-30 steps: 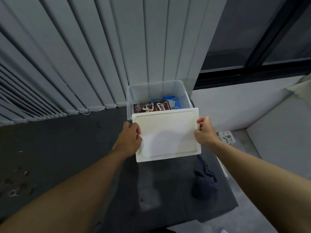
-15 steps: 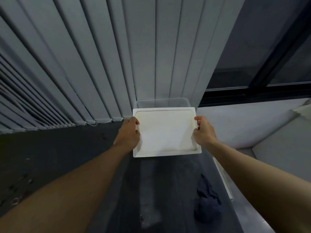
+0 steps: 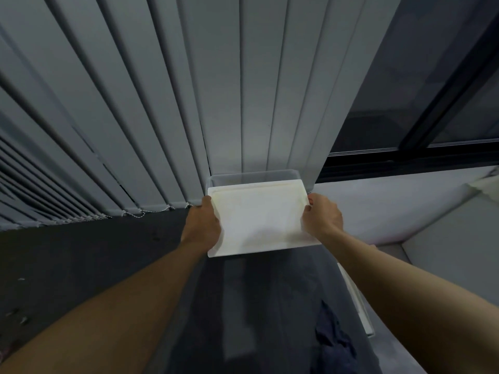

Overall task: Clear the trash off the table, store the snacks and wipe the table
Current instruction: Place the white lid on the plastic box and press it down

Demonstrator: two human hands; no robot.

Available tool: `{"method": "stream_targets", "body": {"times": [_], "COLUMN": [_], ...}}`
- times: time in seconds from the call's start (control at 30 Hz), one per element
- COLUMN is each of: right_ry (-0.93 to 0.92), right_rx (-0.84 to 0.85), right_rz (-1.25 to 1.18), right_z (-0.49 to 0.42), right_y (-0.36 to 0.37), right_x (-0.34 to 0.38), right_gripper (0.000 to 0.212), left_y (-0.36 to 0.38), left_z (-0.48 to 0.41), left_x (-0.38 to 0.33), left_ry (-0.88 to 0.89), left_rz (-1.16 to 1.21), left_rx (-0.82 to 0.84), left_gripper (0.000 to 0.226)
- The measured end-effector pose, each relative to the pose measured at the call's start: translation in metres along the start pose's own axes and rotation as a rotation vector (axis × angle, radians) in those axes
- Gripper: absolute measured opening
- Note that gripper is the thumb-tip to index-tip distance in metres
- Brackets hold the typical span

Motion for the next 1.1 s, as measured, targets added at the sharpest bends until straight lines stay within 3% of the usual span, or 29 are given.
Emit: {"method": "stream_targets", "body": {"times": [0.23, 0.5, 0.67, 0.87, 1.1], "right_ry": [-0.115, -0.089, -0.199, -0.341, -0.304], "right_rx": [-0.091, -0.055, 0.024, 0.050, 0.045], "right_rz": [0.176, 0.107, 0.139, 0.324, 0.302], "right_z": [-0.018, -0.027, -0.035, -0.038, -0.046], "right_y": [0.006, 0.012, 0.024, 0.042, 0.052], "right_x": [0.007, 0.021, 0.031, 0.032, 0.055], "right_gripper": [0.027, 0.027, 0.057, 0.078, 0.083], "left_y": [0.005, 0.013, 0.022, 0.028, 0.037], "left_z": [-0.027, -0.051, -0.053, -0.061, -0.067], "left_x": [-0.006, 0.000, 0.001, -0.003, -0.005], "left_ry": [0.073, 0.107, 0.131, 0.241, 0.228], "left_rz": [-0.057, -0.054, -0.189, -0.382, -0.542], "left_rx": [-0.052, -0.093, -0.056, 0.033, 0.061], "left_gripper": [0.041, 0.044, 0.054, 0.079, 0.092]}}
Point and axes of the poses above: each hand's wrist, its own z-axis away from the middle knuckle, its own y-axis out of the palm, x = y × z, the point moved 2 cm from there along -z, towards the middle knuckle
